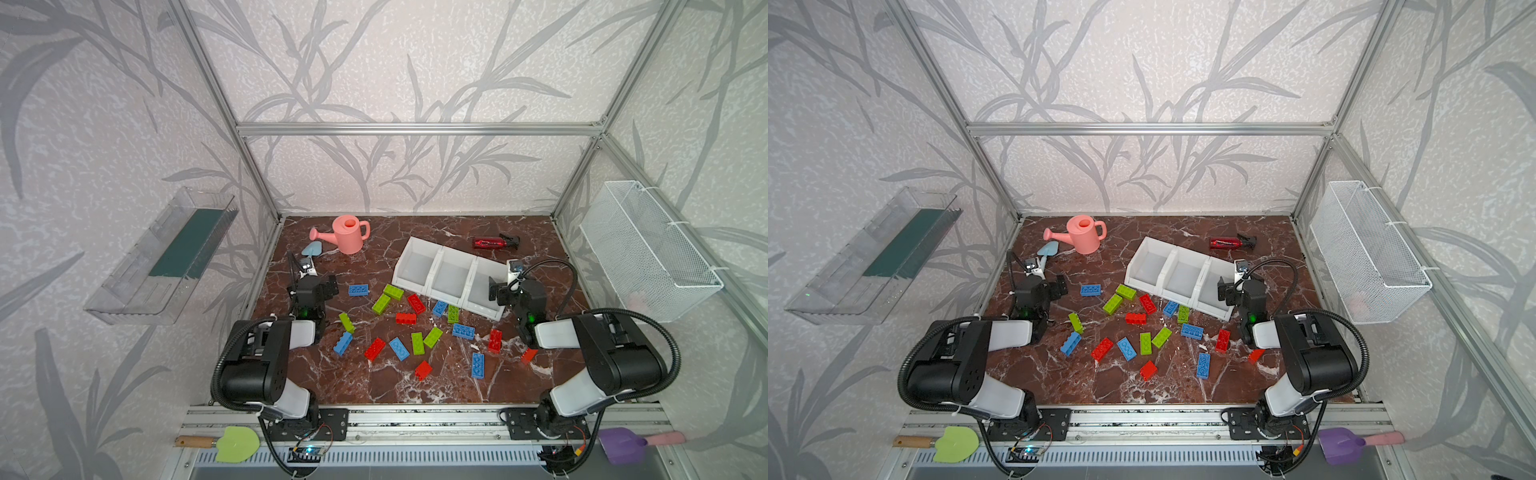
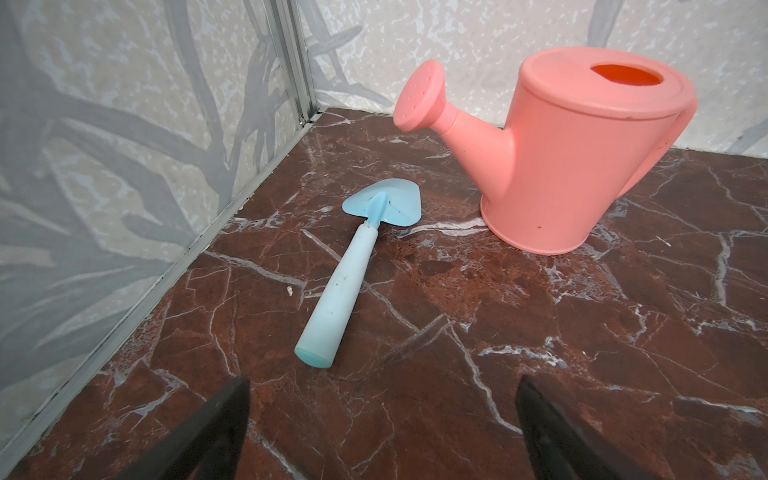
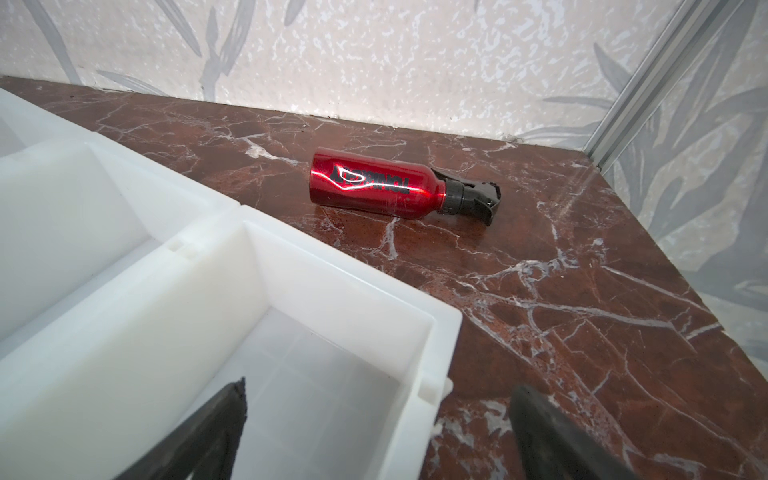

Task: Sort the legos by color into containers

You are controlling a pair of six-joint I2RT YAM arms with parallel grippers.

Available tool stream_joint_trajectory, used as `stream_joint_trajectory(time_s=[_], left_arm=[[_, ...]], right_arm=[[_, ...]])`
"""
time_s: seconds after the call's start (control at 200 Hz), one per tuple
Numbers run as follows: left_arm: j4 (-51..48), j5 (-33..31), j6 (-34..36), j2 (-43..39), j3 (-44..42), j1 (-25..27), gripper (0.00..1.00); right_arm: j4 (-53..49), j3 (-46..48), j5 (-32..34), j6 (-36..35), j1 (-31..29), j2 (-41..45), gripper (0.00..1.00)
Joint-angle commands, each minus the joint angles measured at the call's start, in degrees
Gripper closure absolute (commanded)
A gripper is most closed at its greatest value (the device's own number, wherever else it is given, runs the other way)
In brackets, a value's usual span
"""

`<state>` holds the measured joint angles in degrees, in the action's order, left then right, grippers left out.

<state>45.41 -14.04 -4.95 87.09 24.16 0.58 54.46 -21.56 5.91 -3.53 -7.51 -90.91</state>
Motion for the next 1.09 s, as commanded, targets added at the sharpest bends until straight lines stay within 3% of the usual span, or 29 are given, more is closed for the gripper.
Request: stream_joint_trajectory(time_s=[0.0, 0.31, 0.38, 0.52, 0.655, 0.755, 0.91, 1.01, 1.09], left_arm=[[0.2, -0.8, 0.6, 0.0, -0.6, -0.2, 0.01], [0.2, -0.9, 0.7, -0.3, -0.6, -0.2, 0.01], [-5.5, -1.3, 0.9, -2.8, 1.5, 0.0, 0.01], [-23.1, -6.4, 1.7, -8.4, 9.8, 2.5, 0.01], [-37.6, -5.6, -4.8, -16.6, 16.2, 4.2, 0.01], [-54.2, -4.9, -11.6, -20.9, 24.2, 6.6, 0.01], [-76.2, -4.4, -15.4, -22.8, 35.2, 12.2, 0.01], [-88.8, -5.6, -17.1, -21.4, 41.4, 15.2, 0.01], [-93.6, -2.5, -18.2, -21.7, 42.3, 16.3, 0.01]], right_arm=[[0.9, 0.3, -0.2, -0.5, -0.1, 0.8, 0.01], [1.1, 0.4, -0.6, -0.6, -0.1, 1.0, 0.01], [0.2, 1.4, 1.2, -2.4, -1.9, 4.8, 0.01], [-30.1, -7.9, 6.2, 3.6, -3.0, 18.1, 0.01], [-44.8, -13.3, 7.6, 10.1, -4.4, 25.3, 0.01], [-57.4, -16.8, 8.9, 18.2, -5.5, 29.9, 0.01], [-79.3, -20.8, 12.3, 26.8, -7.8, 35.9, 0.06], [-86.0, -20.3, 15.3, 29.9, -11.7, 40.1, 0.08], [-90.7, -19.5, 16.0, 34.1, -15.0, 41.2, 0.1]])
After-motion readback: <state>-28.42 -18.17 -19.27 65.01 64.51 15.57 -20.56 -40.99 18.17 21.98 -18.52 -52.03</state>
